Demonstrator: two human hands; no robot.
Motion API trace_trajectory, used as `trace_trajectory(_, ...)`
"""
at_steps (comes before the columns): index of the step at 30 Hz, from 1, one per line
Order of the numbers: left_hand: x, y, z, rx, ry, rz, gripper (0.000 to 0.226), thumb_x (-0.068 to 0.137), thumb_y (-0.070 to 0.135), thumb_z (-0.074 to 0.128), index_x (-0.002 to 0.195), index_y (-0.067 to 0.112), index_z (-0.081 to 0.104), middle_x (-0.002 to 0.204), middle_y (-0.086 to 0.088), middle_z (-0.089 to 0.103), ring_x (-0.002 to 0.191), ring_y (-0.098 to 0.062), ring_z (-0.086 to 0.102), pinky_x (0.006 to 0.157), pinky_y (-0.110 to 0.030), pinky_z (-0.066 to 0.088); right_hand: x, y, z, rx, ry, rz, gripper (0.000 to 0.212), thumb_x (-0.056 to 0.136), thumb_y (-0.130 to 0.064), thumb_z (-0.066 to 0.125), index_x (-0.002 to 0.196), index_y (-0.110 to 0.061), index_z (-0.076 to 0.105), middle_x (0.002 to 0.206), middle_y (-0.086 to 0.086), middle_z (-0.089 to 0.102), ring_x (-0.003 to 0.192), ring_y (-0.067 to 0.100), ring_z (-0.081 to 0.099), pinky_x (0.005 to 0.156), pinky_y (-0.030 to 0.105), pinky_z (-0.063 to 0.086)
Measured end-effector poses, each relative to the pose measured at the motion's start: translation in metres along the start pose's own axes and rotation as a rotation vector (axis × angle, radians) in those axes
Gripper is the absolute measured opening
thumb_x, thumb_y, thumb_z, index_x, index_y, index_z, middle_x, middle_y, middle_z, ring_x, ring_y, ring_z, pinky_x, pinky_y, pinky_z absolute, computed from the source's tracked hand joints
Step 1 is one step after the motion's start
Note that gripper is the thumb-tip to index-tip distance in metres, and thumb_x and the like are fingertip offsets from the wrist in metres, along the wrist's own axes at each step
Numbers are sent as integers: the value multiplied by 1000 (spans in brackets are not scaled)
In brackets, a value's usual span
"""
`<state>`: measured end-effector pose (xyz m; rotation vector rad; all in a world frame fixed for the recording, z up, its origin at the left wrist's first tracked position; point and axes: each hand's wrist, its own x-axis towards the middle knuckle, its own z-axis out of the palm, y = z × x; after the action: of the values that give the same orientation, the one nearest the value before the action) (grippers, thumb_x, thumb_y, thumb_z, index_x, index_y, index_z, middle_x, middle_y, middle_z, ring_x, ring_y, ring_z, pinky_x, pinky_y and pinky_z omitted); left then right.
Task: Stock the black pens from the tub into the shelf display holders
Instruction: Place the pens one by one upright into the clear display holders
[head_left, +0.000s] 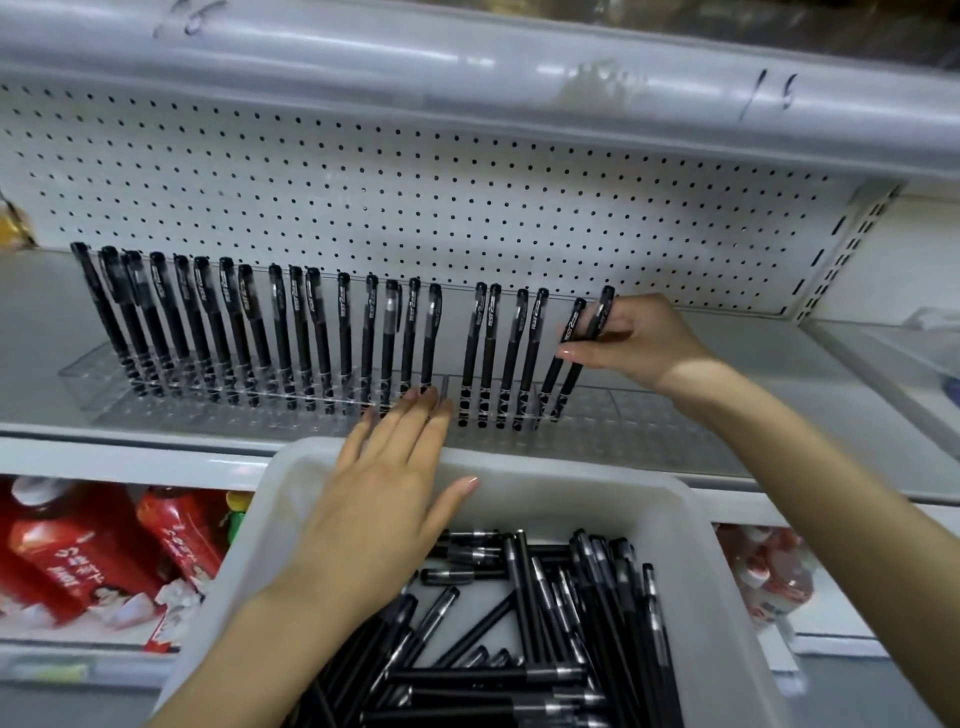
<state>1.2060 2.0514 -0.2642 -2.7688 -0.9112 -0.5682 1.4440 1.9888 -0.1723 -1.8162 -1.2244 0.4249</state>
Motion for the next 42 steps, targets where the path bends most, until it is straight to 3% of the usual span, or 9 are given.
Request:
trace_trajectory(3,0,0,0,-5,4,-2,64,97,54,21,132,9,51,134,-5,54,128,-19,46,105,-46,26,0,2,4,44,-6,-5,14,74,-10,77,86,-8,71,82,-8,69,71,-4,62,71,6,48)
trace_trajectory(7,0,0,0,-18,4,1,64,97,54,20,133,9,49,135,-6,53,129,-19,45,105,-46,26,3,1,6,47,-22,3,21,76,-10,76,92,3,70,95,14,72,84,12,63,86,28,50)
trace_trajectory(12,0,0,0,-36,-9,-3,65,97,55,19,134,9,48,137,-6,51,130,-19,44,105,-45,25,6,-4,7,-56,-77,-54,11,79,-14,74,82,-4,69,84,11,68,79,15,59,75,23,46)
trace_trajectory(15,0,1,0,-43,-20,-5,65,97,55,19,135,10,47,138,-6,50,130,-20,44,106,-44,25,7,-4,7,-108,-65,-75,20,79,-16,74,84,3,67,95,22,67,84,29,61,86,32,48)
trace_trajectory(22,0,1,-1,-46,-26,-7,66,97,55,17,135,10,47,138,-6,50,130,-19,44,106,-45,25,5,-4,10,-64,-49,-48,14,76,-15,76,74,-21,64,81,-8,64,74,1,56,63,0,40)
trace_trajectory(28,0,0,0,-67,-41,-10,66,96,55,18,137,11,44,142,-5,47,134,-17,38,108,-44,21,4,1,8,-71,-40,-23,11,78,-20,74,85,-15,67,92,-5,66,85,3,58,71,9,39)
trace_trajectory(34,0,0,-1,-99,-55,-13,68,96,56,16,137,10,44,143,-5,45,136,-17,35,110,-43,22,2,2,7,-47,-33,-23,11,78,-16,74,78,-20,64,90,-8,65,84,0,56,65,-2,37)
trace_trajectory(38,1,0,-2,-98,-63,-14,70,95,57,14,138,11,44,144,-5,44,136,-17,34,110,-43,22,0,4,7,-46,-17,-28,14,77,-13,76,88,-15,67,99,0,67,92,10,60,73,2,39)
trace_trajectory(42,2,2,-10,-104,-86,-11,72,93,59,13,138,11,44,142,-5,46,135,-18,37,112,-41,17,-8,1,-1,-22,-15,2,29,77,-15,76,104,-14,66,99,-2,68,85,1,60,70,-3,40)
